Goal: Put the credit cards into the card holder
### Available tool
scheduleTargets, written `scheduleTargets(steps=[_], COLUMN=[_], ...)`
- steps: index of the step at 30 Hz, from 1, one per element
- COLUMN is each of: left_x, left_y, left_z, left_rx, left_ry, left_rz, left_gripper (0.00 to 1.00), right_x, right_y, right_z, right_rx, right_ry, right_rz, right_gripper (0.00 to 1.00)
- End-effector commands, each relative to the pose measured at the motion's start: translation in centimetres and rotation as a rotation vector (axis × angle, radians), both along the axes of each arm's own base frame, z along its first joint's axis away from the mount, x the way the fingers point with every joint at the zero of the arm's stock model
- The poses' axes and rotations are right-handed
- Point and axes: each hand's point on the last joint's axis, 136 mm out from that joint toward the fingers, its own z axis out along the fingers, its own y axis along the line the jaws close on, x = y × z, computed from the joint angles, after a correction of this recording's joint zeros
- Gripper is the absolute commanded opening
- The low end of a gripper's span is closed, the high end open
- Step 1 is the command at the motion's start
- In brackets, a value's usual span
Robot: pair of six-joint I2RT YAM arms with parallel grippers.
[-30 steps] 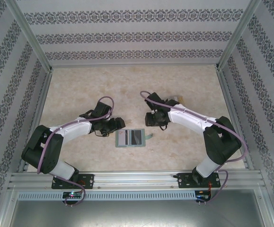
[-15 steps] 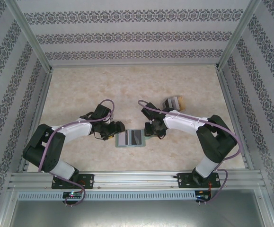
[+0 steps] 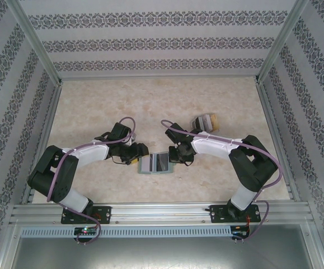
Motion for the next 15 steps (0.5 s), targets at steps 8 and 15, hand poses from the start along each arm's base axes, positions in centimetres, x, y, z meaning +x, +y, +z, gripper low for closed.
scheduleTargets(steps=[8, 15], left_x=[1.9, 1.5], left_y=[-3.9, -8.3], left_z=[7.0, 5.8], left_rx=[-0.207, -0.234], left_ry=[-0.165, -0.113], left_rz=[-0.063, -0.139], left_gripper=[0.57, 0.57], right_x=[-0.2, 0.4], right_y=[0.2, -1.1], right_z=[-0.3, 1.0], right_rx=[0.023, 0.032], right_ry=[0.002, -0.056], right_rz=[-0.023, -0.091], right_gripper=[0.02, 0.15])
